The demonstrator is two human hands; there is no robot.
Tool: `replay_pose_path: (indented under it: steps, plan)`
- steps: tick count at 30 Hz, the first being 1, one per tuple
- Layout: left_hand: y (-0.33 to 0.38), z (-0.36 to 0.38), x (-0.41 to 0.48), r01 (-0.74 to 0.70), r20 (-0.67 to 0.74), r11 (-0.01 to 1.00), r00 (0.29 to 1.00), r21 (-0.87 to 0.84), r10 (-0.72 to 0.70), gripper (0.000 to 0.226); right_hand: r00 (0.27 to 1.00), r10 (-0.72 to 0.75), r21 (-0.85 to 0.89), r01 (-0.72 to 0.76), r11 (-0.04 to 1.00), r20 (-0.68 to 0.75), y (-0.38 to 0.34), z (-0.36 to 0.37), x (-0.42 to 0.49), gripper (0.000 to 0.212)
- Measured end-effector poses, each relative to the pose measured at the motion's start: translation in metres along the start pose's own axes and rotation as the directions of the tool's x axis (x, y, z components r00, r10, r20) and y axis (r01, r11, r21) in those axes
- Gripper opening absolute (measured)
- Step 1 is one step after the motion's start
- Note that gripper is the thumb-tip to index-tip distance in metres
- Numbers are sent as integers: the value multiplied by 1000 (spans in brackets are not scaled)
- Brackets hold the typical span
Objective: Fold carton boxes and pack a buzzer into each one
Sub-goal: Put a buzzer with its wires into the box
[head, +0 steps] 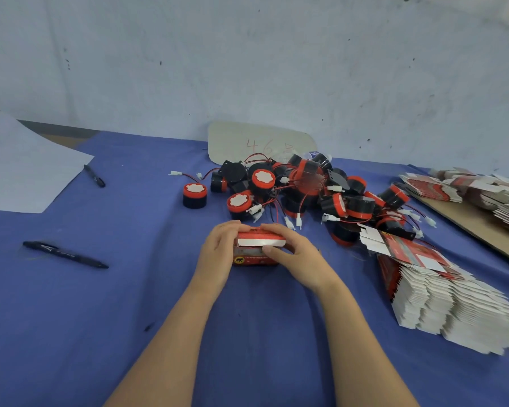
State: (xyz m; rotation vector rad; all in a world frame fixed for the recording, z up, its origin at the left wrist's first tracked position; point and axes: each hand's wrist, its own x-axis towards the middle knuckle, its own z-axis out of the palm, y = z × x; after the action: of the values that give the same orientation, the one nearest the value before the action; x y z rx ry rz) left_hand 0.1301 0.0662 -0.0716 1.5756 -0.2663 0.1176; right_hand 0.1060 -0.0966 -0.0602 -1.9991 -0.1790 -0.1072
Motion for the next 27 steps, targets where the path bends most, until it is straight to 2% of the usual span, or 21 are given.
replay_pose_path:
  steps: [2, 4, 6, 11, 13, 17, 22, 27]
  plan:
    - [-2, 0, -1, -52, 15, 995, 999, 85, 51, 16, 1000, -2, 25, 3, 1000, -27, -1, 0, 0, 31]
    - [-6, 1, -2, -136, 44, 967, 991, 215, 129, 22, 999, 1, 37, 0, 999, -39, -2, 1, 1, 28]
    - [-7, 2, -1, -161, 48, 952, 987, 260, 154, 27, 999, 13, 32, -12, 999, -41, -3, 1, 2, 27]
    - [-5, 5, 1, -66, -3, 975, 998, 212, 68, 23, 995, 100, 142, -94, 985, -32, -2, 2, 3, 23]
    - [-4, 7, 0, -30, -31, 982, 999, 185, 36, 18, 992, 110, 135, -101, 986, -64, -2, 4, 3, 25]
    - [-3, 9, 0, -41, -43, 968, 998, 249, 53, 16, 988, 118, 113, -106, 988, -101, 1, 7, 6, 23]
    - [-4, 11, -3, 2, -23, 974, 1000, 226, 3, 27, 976, 181, 75, -172, 982, -122, 3, 11, 7, 36]
    - [-4, 5, -4, 45, 42, 978, 998, 206, -55, 34, 982, 177, 84, -171, 982, -66, 6, 5, 4, 50]
